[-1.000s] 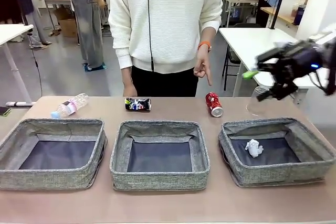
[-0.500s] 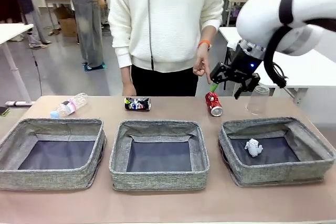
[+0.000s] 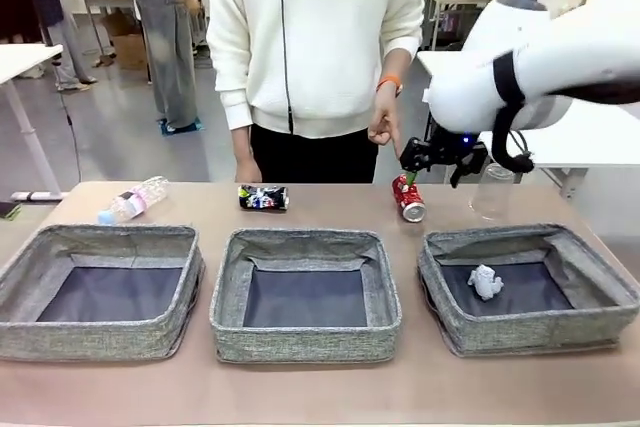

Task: Sort the waste into the appropriate baskets.
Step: Pick up the waste item pointed out by the person.

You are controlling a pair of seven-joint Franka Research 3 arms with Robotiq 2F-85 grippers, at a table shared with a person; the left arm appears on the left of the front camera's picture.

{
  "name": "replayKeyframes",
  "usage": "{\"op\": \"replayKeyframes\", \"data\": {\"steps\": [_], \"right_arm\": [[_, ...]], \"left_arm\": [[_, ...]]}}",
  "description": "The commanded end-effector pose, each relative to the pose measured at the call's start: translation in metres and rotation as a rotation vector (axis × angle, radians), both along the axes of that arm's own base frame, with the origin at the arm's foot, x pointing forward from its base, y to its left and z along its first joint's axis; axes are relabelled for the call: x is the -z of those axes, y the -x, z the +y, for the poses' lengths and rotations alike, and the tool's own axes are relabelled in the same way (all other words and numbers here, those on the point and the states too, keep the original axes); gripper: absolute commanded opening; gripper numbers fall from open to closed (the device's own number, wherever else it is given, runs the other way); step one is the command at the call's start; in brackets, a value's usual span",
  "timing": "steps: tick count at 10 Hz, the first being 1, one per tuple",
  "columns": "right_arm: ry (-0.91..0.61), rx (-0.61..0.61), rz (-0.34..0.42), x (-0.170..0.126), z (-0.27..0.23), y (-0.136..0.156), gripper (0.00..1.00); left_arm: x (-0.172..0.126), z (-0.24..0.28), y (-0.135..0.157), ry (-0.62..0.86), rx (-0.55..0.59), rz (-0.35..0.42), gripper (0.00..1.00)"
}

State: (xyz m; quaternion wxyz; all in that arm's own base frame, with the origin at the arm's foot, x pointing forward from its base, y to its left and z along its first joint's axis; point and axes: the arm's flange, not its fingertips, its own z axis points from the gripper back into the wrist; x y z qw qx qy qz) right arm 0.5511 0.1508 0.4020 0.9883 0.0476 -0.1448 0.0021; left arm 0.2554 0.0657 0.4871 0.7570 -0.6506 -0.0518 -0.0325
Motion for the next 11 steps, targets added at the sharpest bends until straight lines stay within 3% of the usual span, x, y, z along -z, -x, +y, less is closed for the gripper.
{"op": "replayKeyframes", "data": {"steps": [1, 3, 6, 11], "right_arm": [[0.024, 0.083, -0.066, 0.022, 0.002, -0.043, 1.00], [-0.069, 0.067, -0.098, 0.055, 0.002, -0.057, 1.00], [-0.110, 0.088, -0.028, 0.095, 0.007, -0.073, 1.00], [-0.075, 0.113, -0.024, 0.100, 0.011, -0.067, 1.00]], "left_arm": [[-0.001, -0.002, 0.002, 0.018, -0.005, -0.002, 1.00], [-0.001, -0.002, 0.002, 0.018, -0.005, -0.002, 1.00], [-0.001, -0.002, 0.002, 0.018, -0.005, -0.002, 1.00], [-0.001, -0.002, 0.002, 0.018, -0.005, -0.002, 1.00]]}}
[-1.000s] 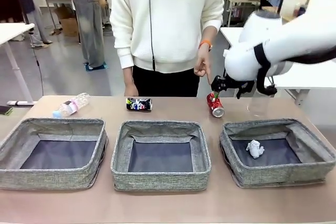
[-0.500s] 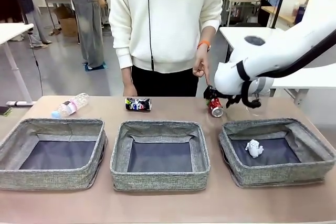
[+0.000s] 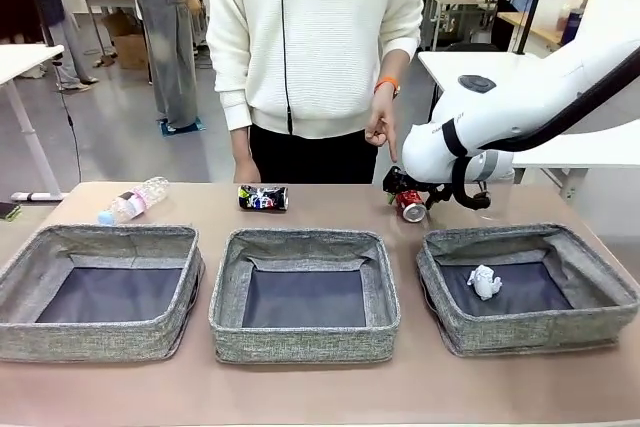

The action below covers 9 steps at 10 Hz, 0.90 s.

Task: Sort the waste into the appropriate baskets.
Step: Pick up the waste item pointed out by the person.

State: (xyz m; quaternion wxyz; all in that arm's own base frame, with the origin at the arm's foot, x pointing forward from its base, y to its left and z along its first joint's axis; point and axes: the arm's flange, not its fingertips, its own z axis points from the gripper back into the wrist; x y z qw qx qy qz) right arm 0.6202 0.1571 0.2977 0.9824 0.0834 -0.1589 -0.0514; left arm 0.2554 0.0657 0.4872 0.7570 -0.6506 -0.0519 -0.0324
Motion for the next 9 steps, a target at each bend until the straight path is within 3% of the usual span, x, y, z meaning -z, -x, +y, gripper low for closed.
{"op": "replayKeyframes", "data": {"steps": [1, 2, 3, 4, 5, 6, 9], "right_arm": [[0.010, 0.007, 0.012, -0.0047, 0.0049, 0.0032, 1.00], [0.013, 0.020, 0.013, -0.0050, 0.0046, 0.0043, 0.40], [0.013, 0.040, 0.006, -0.0059, 0.0034, 0.0049, 0.40], [0.015, 0.048, 0.010, -0.0047, 0.0018, 0.0047, 0.00], [0.019, 0.050, 0.018, -0.0025, 0.0022, 0.0042, 0.38], [0.031, 0.060, 0.022, -0.0012, 0.0028, 0.0030, 0.00], [0.034, 0.065, 0.036, -0.0042, 0.0000, 0.0021, 0.00]], "left_arm": [[-0.0013, -0.0025, 0.0023, 0.018, -0.004, -0.002, 1.00], [-0.0013, -0.0025, 0.0023, 0.018, -0.004, -0.002, 1.00], [-0.0013, -0.0025, 0.0023, 0.018, -0.004, -0.002, 1.00], [-0.0013, -0.0025, 0.0023, 0.018, -0.004, -0.002, 1.00], [-0.0013, -0.0025, 0.0023, 0.018, -0.004, -0.002, 1.00], [-0.0013, -0.0025, 0.0023, 0.018, -0.004, -0.002, 1.00], [-0.0013, -0.0025, 0.0023, 0.018, -0.004, -0.002, 1.00]]}}
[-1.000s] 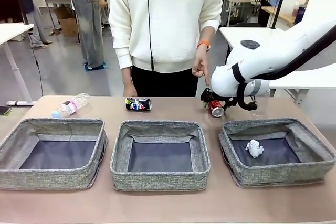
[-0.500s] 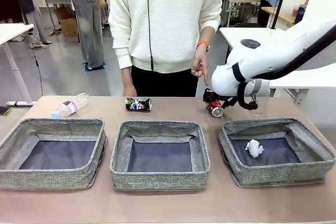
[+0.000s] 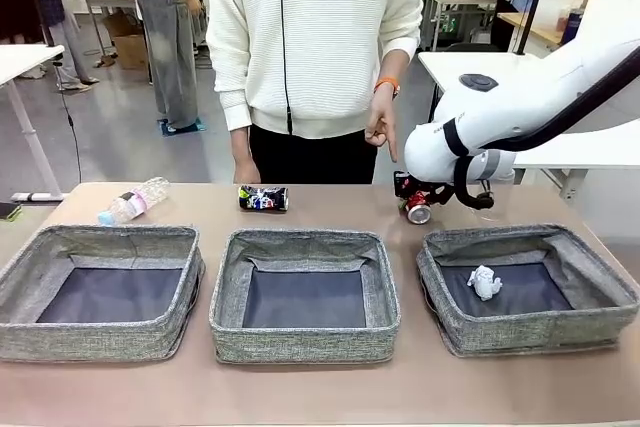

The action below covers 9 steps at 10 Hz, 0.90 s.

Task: Sort the waste into the appropriate baskets.
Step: Pick up the waste item pointed out by the person.

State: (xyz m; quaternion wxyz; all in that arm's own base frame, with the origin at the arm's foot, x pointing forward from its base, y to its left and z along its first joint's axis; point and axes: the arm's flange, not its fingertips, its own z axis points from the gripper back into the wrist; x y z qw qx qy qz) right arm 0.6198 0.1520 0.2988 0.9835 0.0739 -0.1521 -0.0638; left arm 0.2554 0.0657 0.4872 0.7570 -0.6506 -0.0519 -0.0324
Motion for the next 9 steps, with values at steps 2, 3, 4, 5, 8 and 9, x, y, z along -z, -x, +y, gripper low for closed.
{"op": "replayKeyframes", "data": {"steps": [2, 3, 4, 5, 8, 9], "right_arm": [[-0.022, 0.050, 0.023, -0.004, 0.000, 0.004, 0.00], [-0.038, 0.058, 0.028, -0.007, -0.003, 0.006, 0.00], [-0.053, 0.087, 0.025, -0.019, -0.012, 0.010, 0.00], [-0.185, 0.126, 0.043, -0.050, -0.028, 0.019, 0.30], [-0.247, 0.048, 0.209, -0.197, -0.048, 0.127, 0.30], [-0.181, -0.025, 0.155, -0.225, -0.024, 0.180, 0.30]], "left_arm": [[-0.001, -0.002, 0.002, 0.018, -0.004, -0.002, 1.00], [-0.001, -0.002, 0.002, 0.018, -0.004, -0.002, 1.00], [-0.001, -0.002, 0.002, 0.018, -0.004, -0.002, 1.00], [-0.001, -0.002, 0.002, 0.018, -0.004, -0.002, 1.00], [-0.001, -0.002, 0.002, 0.018, -0.004, -0.002, 1.00], [-0.001, -0.002, 0.002, 0.018, -0.004, -0.002, 1.00]]}}
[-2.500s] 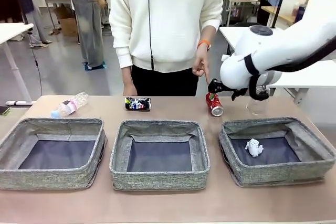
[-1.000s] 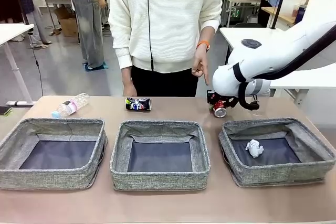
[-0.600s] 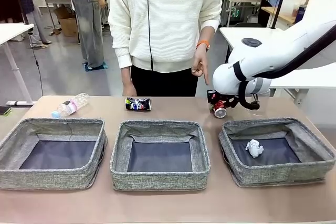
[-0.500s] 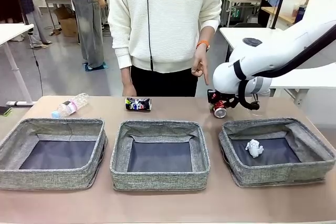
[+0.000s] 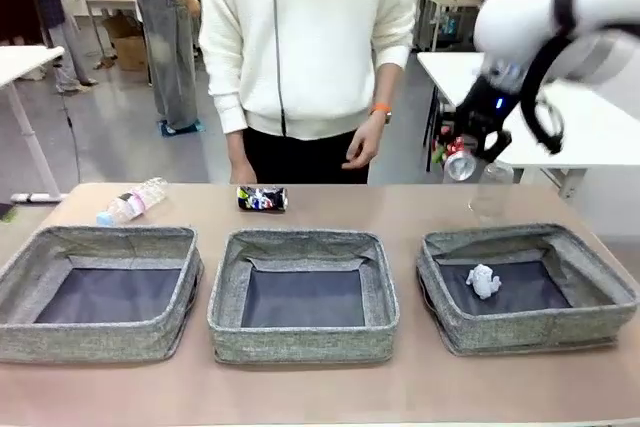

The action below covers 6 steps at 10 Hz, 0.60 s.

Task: Sort the waste into the appropriate baskets.
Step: Pick up the waste item pointed out by the person.

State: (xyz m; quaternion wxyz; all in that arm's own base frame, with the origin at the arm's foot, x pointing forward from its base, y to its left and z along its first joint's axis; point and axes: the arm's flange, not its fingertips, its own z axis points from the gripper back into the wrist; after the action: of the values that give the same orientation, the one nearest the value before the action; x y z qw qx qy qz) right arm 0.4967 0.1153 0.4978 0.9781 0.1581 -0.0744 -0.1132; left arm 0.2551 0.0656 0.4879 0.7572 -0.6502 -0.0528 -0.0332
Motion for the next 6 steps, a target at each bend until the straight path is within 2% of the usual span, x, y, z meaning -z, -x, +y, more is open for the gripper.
{"op": "replayKeyframes", "data": {"steps": [1, 2, 3, 4, 5, 6], "right_arm": [[0.027, -0.128, -0.094, -0.039, 0.035, 0.102, 0.30], [0.055, -0.158, -0.190, -0.042, 0.052, 0.136, 0.30], [0.068, -0.199, -0.204, -0.038, 0.056, 0.139, 0.30], [0.041, -0.132, -0.074, -0.053, 0.039, 0.106, 0.30], [0.041, -0.132, -0.074, -0.053, 0.039, 0.106, 0.30], [0.074, -0.180, -0.138, -0.059, 0.059, 0.151, 0.39]], "left_arm": [[-0.001, -0.002, 0.002, 0.018, -0.004, 0.000, 1.00], [-0.001, -0.002, 0.002, 0.018, -0.004, 0.000, 1.00], [-0.001, -0.002, 0.002, 0.018, -0.004, 0.000, 1.00], [-0.001, -0.002, 0.002, 0.018, -0.004, 0.000, 1.00], [-0.001, -0.002, 0.002, 0.018, -0.004, 0.000, 1.00], [-0.001, -0.002, 0.002, 0.018, -0.004, 0.000, 1.00]]}}
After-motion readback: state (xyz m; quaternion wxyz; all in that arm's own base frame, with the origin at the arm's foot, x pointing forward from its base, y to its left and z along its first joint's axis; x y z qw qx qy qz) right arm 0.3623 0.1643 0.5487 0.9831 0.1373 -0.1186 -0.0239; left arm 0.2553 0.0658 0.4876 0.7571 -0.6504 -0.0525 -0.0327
